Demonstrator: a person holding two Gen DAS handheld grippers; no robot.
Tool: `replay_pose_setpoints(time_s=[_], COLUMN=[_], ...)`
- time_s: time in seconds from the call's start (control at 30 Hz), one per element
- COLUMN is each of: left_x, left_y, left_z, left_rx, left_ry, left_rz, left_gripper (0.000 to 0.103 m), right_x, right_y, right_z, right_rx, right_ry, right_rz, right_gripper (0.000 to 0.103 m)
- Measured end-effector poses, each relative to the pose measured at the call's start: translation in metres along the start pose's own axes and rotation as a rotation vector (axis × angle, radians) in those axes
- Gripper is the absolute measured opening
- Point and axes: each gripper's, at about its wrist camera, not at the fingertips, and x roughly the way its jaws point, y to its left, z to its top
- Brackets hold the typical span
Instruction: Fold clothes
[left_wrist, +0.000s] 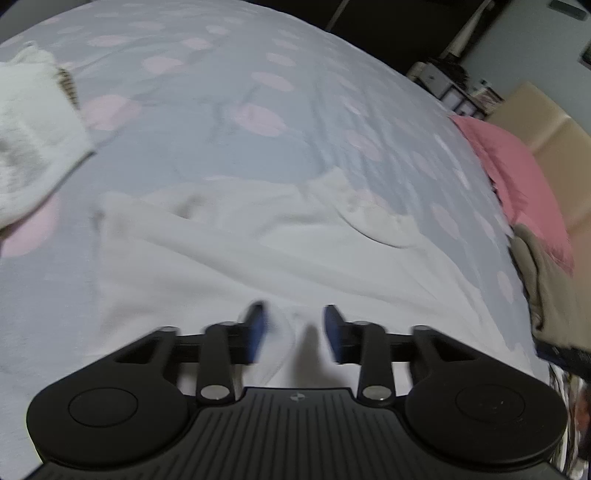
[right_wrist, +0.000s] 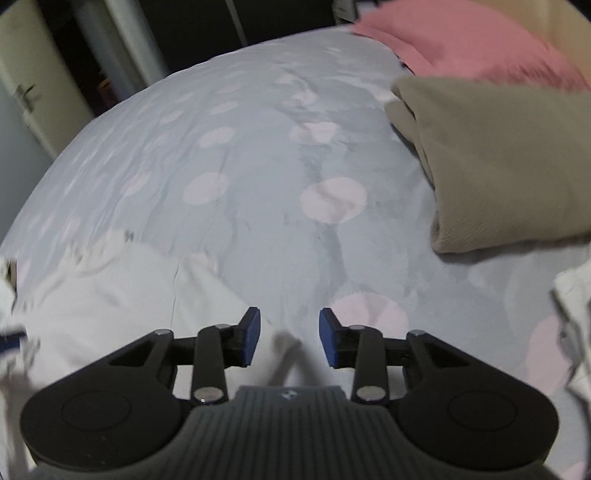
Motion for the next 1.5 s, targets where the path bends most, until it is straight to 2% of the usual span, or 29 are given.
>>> replay_pose_setpoints(time_s=[0.07,0.17,0.27,0.3,0.37,0.5,0.67,0.73,0.83,0.9,0.97,1.03,1.07,1.13,1.23,1.27,1.4,1.5], left_x=[0.000,0.000,-0.002,-0.004,-0.009,-0.028,-0.070,-0.085,-0.091,-0.086,-0.077,-0.070,-0.067,-0.062,-0.070,-0.073,-0.083,-0.081], left_y=[-0.004,-0.011,-0.012,-0.013,-0.014,-0.020,-0.029,-0.028,-0.014,0.000,0.011,0.017,0.019,0.023,0.017,0.013,-0.002,-0.022], left_z=[-0.003,-0.007,-0.009,-0.009,-0.005,0.008,0.029,0.036,0.043,0.043,0.040,0.036,0.033,0.029,0.026,0.026,0.020,0.008], left_rx=[0.042,0.104,0.123,0.125,0.115,0.098,0.094,0.097,0.071,0.034,0.010,0.003,-0.001,0.001,0.048,0.076,0.183,0.342], left_ry=[0.004,0.010,0.006,0.000,-0.029,-0.107,-0.274,-0.330,-0.338,-0.307,-0.263,-0.230,-0.214,-0.194,-0.213,-0.220,-0.229,-0.199], left_rz=[0.007,0.019,0.009,0.005,-0.008,-0.040,-0.043,-0.001,0.078,0.113,0.136,0.164,0.178,0.202,0.220,0.226,0.231,0.213], left_gripper=[0.011,0.006,0.003,0.003,0.002,0.002,0.002,0.002,0.002,0.002,0.002,0.002,0.002,0.004,0.018,0.020,0.020,0.020], right_x=[0.015,0.037,0.059,0.060,0.056,0.048,0.040,0.037,0.034,0.032,0.028,0.023,0.021,0.017,0.010,0.008,-0.004,-0.009], right_y=[0.000,0.014,0.029,0.032,0.036,0.045,0.062,0.069,0.079,0.078,0.075,0.072,0.070,0.069,0.070,0.070,0.071,0.072], right_z=[0.005,0.010,0.008,0.009,0.014,0.023,0.033,0.037,0.041,0.039,0.037,0.035,0.033,0.028,0.020,0.017,0.005,-0.003], right_rx=[0.027,-0.052,-0.137,-0.148,-0.157,-0.174,-0.230,-0.258,-0.293,-0.291,-0.288,-0.281,-0.274,-0.265,-0.297,-0.312,-0.330,-0.333], right_ry=[0.025,0.050,0.099,0.097,0.065,0.001,-0.104,-0.150,-0.209,-0.205,-0.199,-0.189,-0.186,-0.174,-0.142,-0.132,-0.104,-0.075], right_rz=[0.024,0.067,0.118,0.117,0.094,0.049,0.011,-0.001,-0.021,-0.021,-0.010,0.002,0.005,0.009,-0.004,-0.009,0.026,0.045], right_gripper=[0.039,0.039,0.039,0.031,0.004,0.004,0.004,0.005,0.008,0.021,0.021,0.033,0.044,0.047,0.047,0.047,0.047,0.046])
